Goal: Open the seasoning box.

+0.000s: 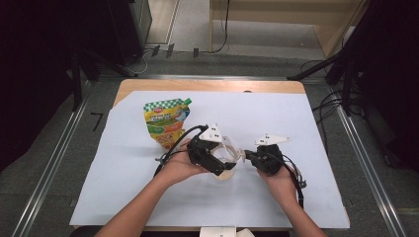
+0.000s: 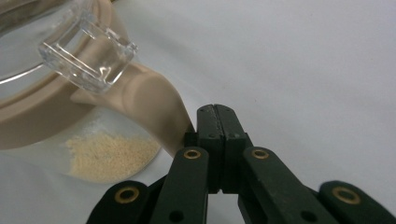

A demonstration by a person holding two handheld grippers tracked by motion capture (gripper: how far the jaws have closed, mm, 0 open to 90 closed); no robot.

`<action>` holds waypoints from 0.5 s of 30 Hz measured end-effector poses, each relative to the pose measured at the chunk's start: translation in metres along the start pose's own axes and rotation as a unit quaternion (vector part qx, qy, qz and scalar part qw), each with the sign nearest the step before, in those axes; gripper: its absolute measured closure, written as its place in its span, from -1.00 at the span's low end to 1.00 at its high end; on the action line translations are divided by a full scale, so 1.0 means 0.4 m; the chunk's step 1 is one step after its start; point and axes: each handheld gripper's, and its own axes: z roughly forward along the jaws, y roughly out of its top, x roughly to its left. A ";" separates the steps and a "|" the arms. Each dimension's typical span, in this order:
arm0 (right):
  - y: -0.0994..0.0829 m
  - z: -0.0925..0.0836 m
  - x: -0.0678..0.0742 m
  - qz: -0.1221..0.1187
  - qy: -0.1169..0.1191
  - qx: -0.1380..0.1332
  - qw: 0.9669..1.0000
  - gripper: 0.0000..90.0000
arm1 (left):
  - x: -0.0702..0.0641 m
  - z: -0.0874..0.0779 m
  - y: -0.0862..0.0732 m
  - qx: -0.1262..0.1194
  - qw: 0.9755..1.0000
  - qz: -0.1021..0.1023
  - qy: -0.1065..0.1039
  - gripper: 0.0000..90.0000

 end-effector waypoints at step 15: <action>-0.006 -0.004 0.002 0.002 0.000 0.000 1.000 1.00 | -0.007 0.004 0.024 0.011 1.000 -0.007 -0.009 -0.87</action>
